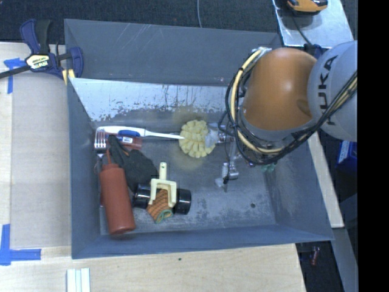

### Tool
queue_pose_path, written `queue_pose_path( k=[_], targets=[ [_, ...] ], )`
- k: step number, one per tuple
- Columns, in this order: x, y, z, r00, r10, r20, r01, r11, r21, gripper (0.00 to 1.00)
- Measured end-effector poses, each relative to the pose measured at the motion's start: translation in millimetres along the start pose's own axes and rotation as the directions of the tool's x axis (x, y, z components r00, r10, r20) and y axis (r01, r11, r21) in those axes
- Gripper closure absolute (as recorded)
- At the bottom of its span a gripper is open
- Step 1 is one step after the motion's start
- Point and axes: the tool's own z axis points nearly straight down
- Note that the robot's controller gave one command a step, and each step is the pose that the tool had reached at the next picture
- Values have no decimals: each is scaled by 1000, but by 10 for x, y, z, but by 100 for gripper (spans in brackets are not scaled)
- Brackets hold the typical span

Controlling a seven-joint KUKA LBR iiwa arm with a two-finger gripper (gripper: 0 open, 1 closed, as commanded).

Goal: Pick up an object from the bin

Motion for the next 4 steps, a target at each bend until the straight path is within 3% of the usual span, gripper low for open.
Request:
queue_pose_path(
  k=[1, 2, 3, 4],
  targets=[
    [-235, 92, 261, 999, -51, 1, 51, 999, 0, 0],
    [-566, 613, 384, 955, -296, -2, 296, 955, -3, 0],
    [-577, 825, 688, 919, -393, 0, 393, 919, 0, 0],
    [-863, 1347, 719, 779, -627, 8, 627, 779, 1, 0]
  ],
)
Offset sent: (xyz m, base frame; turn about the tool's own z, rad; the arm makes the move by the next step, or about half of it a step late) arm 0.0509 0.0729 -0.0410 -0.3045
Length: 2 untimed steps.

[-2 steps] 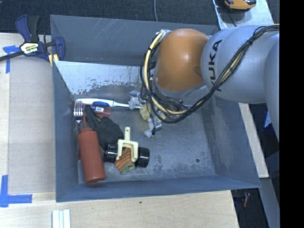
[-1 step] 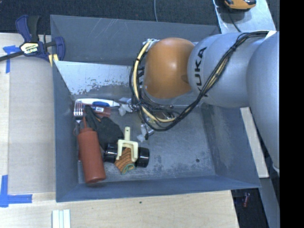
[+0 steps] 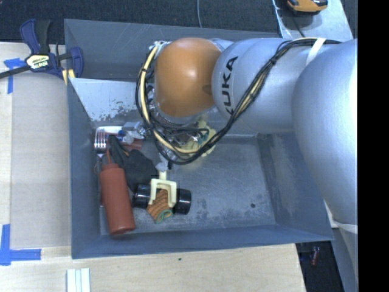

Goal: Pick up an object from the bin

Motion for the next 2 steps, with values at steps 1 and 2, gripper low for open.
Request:
queue_pose_path(
  k=[1, 2],
  targets=[
    [108, 165, 334, 997, -83, -1, 83, 997, 1, 0],
    [-225, 300, 354, 972, -233, 10, 233, 972, 4, 100]
  ],
)
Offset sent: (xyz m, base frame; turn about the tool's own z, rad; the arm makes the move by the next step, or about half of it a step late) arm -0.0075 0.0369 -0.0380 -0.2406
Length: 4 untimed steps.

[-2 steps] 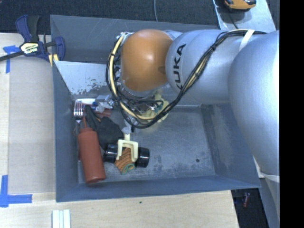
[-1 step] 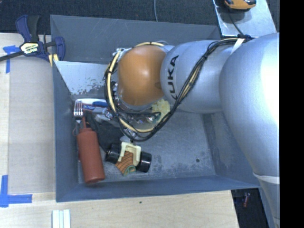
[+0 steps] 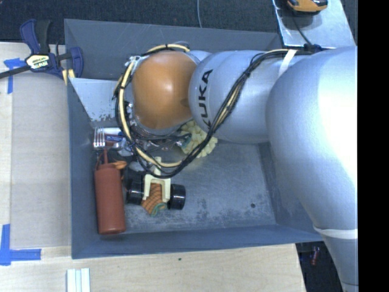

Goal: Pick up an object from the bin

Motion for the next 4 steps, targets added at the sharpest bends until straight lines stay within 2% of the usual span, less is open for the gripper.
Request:
queue_pose_path(
  k=[1, 2, 3, 4],
  targets=[
    [0, 0, 0, 1000, 0, 0, 0, 1000, 0, 100],
    [-86, 26, -11, 951, -309, 2, 309, 951, 4, 100],
    [-174, 45, -14, 771, -637, 5, 637, 771, 17, 100],
    [-161, -2, -8, 764, -645, 7, 644, 764, 17, 100]
  ],
)
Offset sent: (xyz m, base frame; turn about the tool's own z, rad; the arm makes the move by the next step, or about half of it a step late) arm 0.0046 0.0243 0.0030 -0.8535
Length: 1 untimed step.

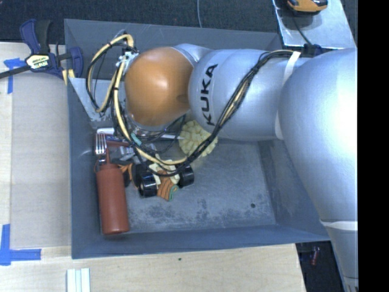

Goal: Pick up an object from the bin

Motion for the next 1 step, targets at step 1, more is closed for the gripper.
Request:
queue_pose_path(
  k=[1],
  targets=[
    [-50, 17, -526, 1000, 3, -2, -3, 1000, -7, 100]
  ],
)
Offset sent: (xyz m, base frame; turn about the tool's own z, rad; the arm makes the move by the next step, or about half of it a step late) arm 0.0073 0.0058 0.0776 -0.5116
